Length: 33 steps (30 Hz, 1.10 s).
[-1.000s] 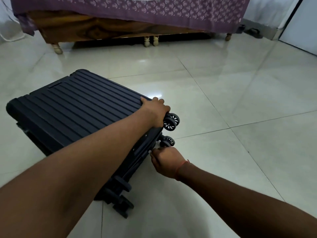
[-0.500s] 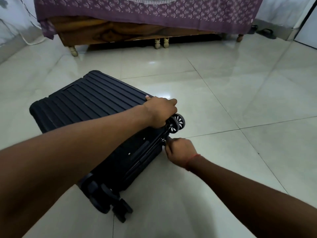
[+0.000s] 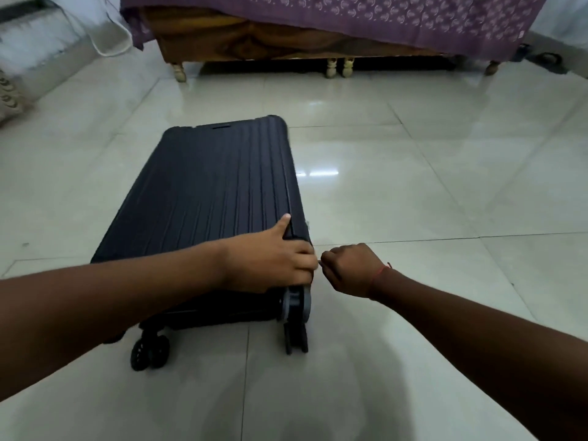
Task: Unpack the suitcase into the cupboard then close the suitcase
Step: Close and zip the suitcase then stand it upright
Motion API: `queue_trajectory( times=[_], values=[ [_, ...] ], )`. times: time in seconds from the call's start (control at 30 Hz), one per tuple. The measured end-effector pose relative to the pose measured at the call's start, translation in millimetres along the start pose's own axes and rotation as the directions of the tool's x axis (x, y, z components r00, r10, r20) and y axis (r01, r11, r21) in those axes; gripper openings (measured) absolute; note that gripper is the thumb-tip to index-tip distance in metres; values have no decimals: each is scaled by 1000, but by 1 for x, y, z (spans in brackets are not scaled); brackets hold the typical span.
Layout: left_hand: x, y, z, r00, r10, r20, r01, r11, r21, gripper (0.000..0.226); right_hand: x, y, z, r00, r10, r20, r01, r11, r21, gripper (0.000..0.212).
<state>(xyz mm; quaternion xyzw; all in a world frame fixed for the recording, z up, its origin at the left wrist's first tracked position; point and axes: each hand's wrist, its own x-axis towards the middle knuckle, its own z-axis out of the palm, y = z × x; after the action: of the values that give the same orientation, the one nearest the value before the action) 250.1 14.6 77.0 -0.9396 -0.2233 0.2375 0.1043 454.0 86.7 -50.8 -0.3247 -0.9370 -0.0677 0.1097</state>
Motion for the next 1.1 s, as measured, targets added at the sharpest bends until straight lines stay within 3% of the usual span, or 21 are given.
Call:
queue_trajectory(
  times=[0.1,0.17,0.2,0.23,0.3,0.37,0.73,0.8,0.87,0.9,0.97,1.03,1.1],
  values=[
    [-29,8,10,959,31,-283,-100,967,-234,42,0,-6,6,997,-78,-23,77,997,-3,28],
    [-41,4,15,893,-176,-414,-76,848,-525,46,-1,-4,8,995,-82,-57,82,997,6,28],
    [-43,-1,18,848,-333,-411,2,779,-627,52,-2,-3,8,995,-76,-64,77,997,11,28],
    [-44,-6,22,786,-503,-358,136,707,-694,58,-2,-2,9,995,-72,-69,73,997,9,28],
    [-41,-16,30,644,-757,-107,483,511,-711,65,-1,-1,8,995,-76,-67,74,997,-19,30],
    [-35,-22,38,582,-801,137,667,375,-644,69,4,1,8,997,-60,-50,57,997,-56,31],
    [-23,-24,38,573,-806,150,694,378,-613,67,59,13,-11,952,252,174,-211,951,-225,32],
    [-22,-27,37,557,-823,115,659,353,-664,61,64,7,-15,891,407,203,-384,912,-145,29],
    [-29,-36,37,470,-883,12,575,296,-763,48,76,-1,-24,775,597,207,-629,760,163,21],
    [-37,-43,40,381,-924,-28,545,249,-801,42,87,-4,-31,713,668,212,-691,618,375,18],
    [-55,-64,52,169,-986,-8,592,108,-798,44,110,-5,-41,618,726,303,-650,255,716,19],
    [-80,-90,69,-48,-991,121,698,-120,-706,58,135,-8,-51,602,647,468,-576,-54,815,26],
    [-105,-113,84,-229,-908,352,661,-410,-629,75,157,-8,-53,612,587,531,-579,-125,806,47]
  ],
)
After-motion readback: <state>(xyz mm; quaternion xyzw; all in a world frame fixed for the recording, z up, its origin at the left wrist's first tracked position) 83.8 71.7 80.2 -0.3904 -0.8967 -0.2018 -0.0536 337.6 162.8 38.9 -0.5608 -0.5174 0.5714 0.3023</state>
